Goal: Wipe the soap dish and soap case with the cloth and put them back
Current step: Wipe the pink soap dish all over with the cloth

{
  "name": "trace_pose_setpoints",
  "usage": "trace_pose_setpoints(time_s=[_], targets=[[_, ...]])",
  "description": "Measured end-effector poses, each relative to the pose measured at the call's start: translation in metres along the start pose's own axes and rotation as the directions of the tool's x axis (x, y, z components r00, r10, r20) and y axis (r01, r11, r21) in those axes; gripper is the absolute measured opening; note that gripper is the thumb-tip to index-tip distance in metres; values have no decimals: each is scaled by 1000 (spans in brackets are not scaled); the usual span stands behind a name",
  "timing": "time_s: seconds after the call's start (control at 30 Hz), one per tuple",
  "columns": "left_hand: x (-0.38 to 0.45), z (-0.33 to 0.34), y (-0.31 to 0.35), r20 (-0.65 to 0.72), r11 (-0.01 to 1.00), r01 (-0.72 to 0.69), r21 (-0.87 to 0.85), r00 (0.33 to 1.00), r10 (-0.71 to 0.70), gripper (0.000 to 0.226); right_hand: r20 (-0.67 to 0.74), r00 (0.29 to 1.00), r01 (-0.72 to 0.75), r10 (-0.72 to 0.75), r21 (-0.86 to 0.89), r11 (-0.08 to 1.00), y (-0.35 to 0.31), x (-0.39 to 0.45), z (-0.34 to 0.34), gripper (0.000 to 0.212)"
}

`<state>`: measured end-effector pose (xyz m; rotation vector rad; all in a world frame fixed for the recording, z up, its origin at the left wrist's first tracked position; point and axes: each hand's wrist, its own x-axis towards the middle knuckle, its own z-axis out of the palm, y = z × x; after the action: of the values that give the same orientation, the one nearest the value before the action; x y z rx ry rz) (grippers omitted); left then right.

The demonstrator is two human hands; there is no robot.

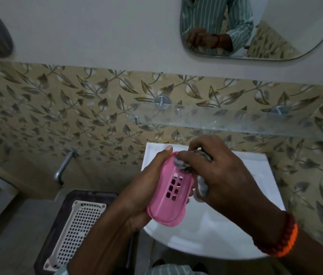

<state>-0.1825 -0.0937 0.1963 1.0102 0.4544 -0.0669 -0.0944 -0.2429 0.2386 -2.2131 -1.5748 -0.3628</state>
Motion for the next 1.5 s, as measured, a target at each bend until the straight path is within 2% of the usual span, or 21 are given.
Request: trace_pose_setpoints(time_s=[0.07,0.17,0.27,0.33,0.47,0.6,0.73,0.83,1.0,1.1,1.13,1.27,1.4,1.5], targets=[[-1,1,1,7,1000,4,7,1000,-4,55,10,1000,-10,10,-16,1000,-6,-1,-1,31],[-4,-3,-1,4,1000,10,9,1000,-10,56,58,996,72,-69,-45,996,-18,-10,8,27],[-6,-4,-2,-15,1000,6,8,1000,-6,56,1,1000,2,-2,-49,999,-6,-1,4,25],[-7,-3,-2,-31,1000,8,4,999,-8,56,16,1000,-23,23,-40,999,-9,-1,4,27],[-11,-4,-4,-59,1000,-5,22,998,7,57,78,994,73,-72,-2,997,-20,-10,12,26],[-15,-4,-4,-86,999,-9,40,996,12,58,76,996,-46,44,19,999,-11,-1,6,26],[-17,-6,-4,-107,999,-3,49,994,8,58,135,990,39,-49,77,996,-23,-12,13,22],[-17,-4,-4,-96,998,-2,70,995,8,60,73,993,-97,92,68,993,-15,-5,9,26],[-16,-2,-6,-101,999,8,43,995,-4,57,136,990,-39,28,78,996,-27,-14,16,26],[-14,-1,-8,-102,999,29,27,994,-26,58,48,983,-183,179,112,977,-14,-6,13,32],[-14,-1,-8,-100,999,31,23,995,-28,57,69,980,-192,184,126,973,-16,-7,13,35],[-16,-3,-10,-103,1000,19,16,994,-17,51,131,990,-80,57,176,981,-30,-13,14,35],[-15,0,-8,-90,999,-9,38,996,12,58,26,970,-242,241,149,959,-16,5,8,28],[-15,1,-6,-90,998,-60,14,994,61,57,32,931,-365,363,71,928,-20,2,12,30]])
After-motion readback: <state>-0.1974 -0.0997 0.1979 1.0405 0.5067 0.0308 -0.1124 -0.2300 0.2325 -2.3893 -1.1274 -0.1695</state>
